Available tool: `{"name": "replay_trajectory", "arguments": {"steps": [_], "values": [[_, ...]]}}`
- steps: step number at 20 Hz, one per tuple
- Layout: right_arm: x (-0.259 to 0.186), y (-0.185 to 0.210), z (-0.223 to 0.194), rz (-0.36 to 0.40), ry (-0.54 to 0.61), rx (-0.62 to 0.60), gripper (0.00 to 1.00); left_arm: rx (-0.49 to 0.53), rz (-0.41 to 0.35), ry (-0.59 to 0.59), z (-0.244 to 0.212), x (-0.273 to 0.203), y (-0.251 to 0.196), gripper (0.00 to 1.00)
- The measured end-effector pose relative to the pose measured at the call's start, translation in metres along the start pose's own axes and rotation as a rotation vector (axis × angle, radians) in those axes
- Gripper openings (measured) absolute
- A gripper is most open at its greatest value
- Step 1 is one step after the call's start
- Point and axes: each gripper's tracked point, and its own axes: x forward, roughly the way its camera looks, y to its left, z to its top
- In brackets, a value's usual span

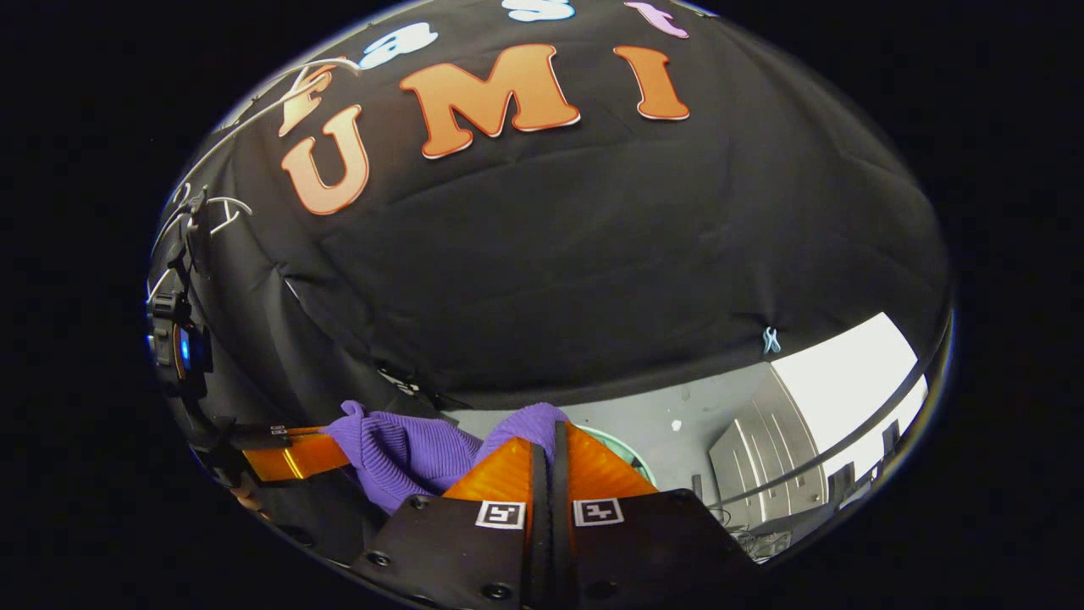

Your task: Grasp the clothes on the hanger with both hands and then place them into the laundry hamper below.

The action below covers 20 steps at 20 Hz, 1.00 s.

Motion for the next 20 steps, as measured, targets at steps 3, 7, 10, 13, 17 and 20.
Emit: {"name": "replay_trajectory", "arguments": {"steps": [3,7,10,13,17,20], "values": [[0.012,-0.004,-0.018,-0.028,0.047,-0.014,0.08,-0.016,0.003,0.077,-0.016,0.018,0.006,0.01],[0.019,-0.009,-0.045,-0.070,0.127,-0.030,0.08,-0.029,0.040,0.159,-0.033,0.030,0.013,0.03],[0.028,-0.017,-0.068,-0.093,0.191,-0.019,0.08,-0.055,0.045,0.200,-0.050,0.030,0.017,0.08],[0.030,-0.023,-0.073,-0.122,0.219,-0.015,0.13,-0.084,0.060,0.223,-0.060,0.024,0.020,0.13],[0.018,-0.024,-0.068,-0.120,0.192,0.002,0.31,-0.132,0.079,0.218,-0.067,0.017,0.025,0.61],[0.016,-0.029,-0.060,-0.127,0.166,-0.010,0.46,-0.144,0.091,0.202,-0.069,0.008,0.033,0.81]]}}
